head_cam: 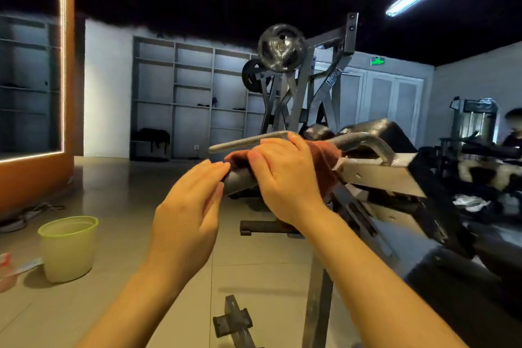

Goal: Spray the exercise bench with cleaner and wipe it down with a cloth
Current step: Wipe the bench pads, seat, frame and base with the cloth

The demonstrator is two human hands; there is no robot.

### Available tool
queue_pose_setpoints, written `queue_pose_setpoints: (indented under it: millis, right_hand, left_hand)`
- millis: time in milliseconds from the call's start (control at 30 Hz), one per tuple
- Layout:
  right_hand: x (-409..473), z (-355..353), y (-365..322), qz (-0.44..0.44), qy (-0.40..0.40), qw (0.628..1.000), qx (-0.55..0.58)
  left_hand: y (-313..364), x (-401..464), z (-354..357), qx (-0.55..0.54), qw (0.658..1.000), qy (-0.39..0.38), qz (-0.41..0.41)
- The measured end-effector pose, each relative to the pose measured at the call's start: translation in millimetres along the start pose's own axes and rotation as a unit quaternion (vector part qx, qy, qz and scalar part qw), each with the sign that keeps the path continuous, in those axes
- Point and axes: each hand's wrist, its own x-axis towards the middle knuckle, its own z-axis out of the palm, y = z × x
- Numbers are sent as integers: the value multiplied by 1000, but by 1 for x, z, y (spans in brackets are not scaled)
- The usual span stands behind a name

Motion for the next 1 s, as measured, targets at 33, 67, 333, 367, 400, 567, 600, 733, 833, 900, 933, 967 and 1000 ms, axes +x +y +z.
queue_pose_setpoints:
  millis: [33,67,333,367,400,567,600,733,833,900,933,967,1000]
  right_hand:
    - [0,6,-16,9,17,999,37]
    - [0,8,-26,16,19,998,64]
    - [4,-43,75,43,-121,975,-184]
    - [6,-51,89,81,-152,966,-193]
    - [8,-55,99,106,-178,959,-194]
    - [8,-34,91,121,-124,967,-185]
    - [8,-29,82,112,-106,975,-159]
    - [6,-1,26,46,22,995,-81]
    - [2,17,-10,94,114,989,7]
    - [-2,17,-15,118,131,984,33]
    - [-4,15,-14,118,132,984,33]
    - [-6,14,-13,114,135,984,33]
    - [-7,13,-12,112,137,984,33]
  left_hand:
    - [-1,-3,0,1,1000,8,-3]
    - [-1,-6,0,3,1000,9,-4]
    - [-9,-11,-6,-14,1000,-27,6]
    - [-8,-11,-5,-19,999,-25,9]
    - [-8,-11,-6,-23,999,-21,12]
    - [-11,-10,-8,-62,998,3,28]
    - [-13,-11,-8,-69,997,8,32]
    - [-20,-9,-8,-94,994,20,56]
    - [-23,-8,-7,-89,992,20,89]
    - [-24,-11,-7,-99,990,21,101]
    - [-25,-13,-7,-109,988,23,106]
    - [-26,-14,-6,-119,986,25,111]
    - [-27,-15,-5,-127,985,29,115]
